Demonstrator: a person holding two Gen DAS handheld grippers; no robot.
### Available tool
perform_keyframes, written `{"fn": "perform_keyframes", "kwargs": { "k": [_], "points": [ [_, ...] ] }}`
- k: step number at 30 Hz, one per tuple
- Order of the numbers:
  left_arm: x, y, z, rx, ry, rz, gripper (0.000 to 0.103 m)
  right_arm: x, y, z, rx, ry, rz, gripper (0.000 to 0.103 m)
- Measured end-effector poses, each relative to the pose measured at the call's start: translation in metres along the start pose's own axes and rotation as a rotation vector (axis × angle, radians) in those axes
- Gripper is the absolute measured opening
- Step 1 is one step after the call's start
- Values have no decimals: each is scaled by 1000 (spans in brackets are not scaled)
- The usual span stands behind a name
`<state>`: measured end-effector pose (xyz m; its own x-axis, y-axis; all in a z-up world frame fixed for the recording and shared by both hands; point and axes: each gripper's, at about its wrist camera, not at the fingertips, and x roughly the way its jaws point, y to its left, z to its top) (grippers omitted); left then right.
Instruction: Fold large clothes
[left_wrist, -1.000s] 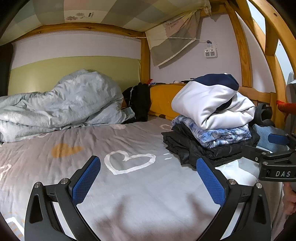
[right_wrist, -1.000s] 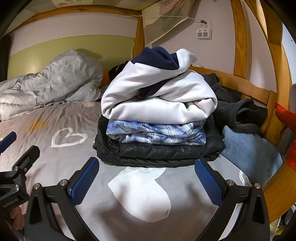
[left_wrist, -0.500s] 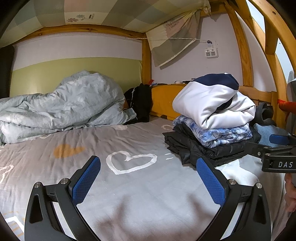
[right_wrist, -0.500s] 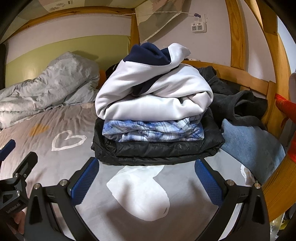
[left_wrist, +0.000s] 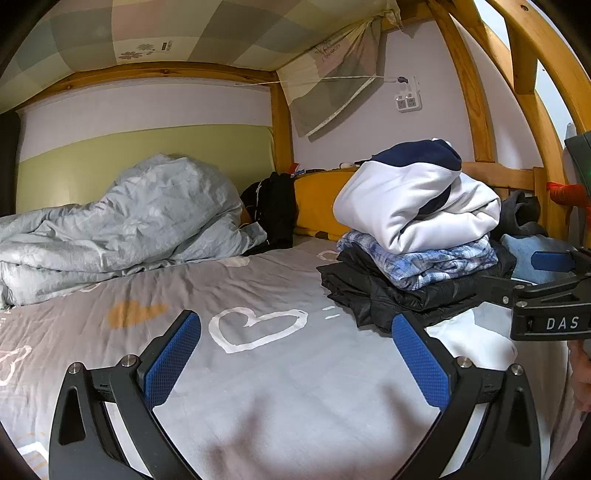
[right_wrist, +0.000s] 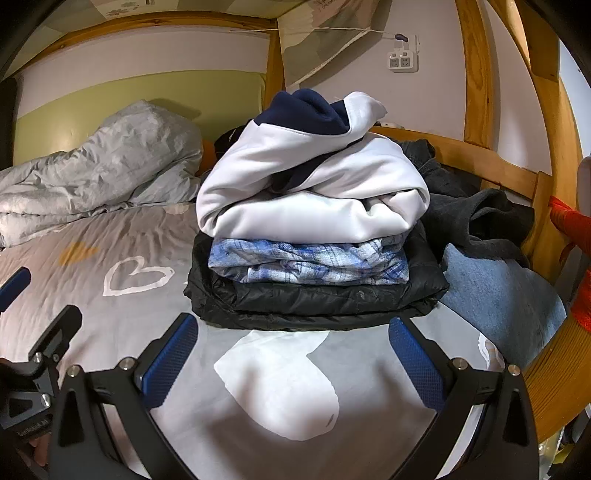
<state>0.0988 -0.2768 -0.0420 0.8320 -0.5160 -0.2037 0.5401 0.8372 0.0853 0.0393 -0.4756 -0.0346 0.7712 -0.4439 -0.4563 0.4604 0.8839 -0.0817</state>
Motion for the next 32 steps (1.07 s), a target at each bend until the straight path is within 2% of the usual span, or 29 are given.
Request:
{"fn": "perform_keyframes", "kwargs": {
  "k": [32],
  "points": [
    [4,4,-1,-9,17,3,103,0,-1,-1,-3,-3,-4,103]
  ]
}}
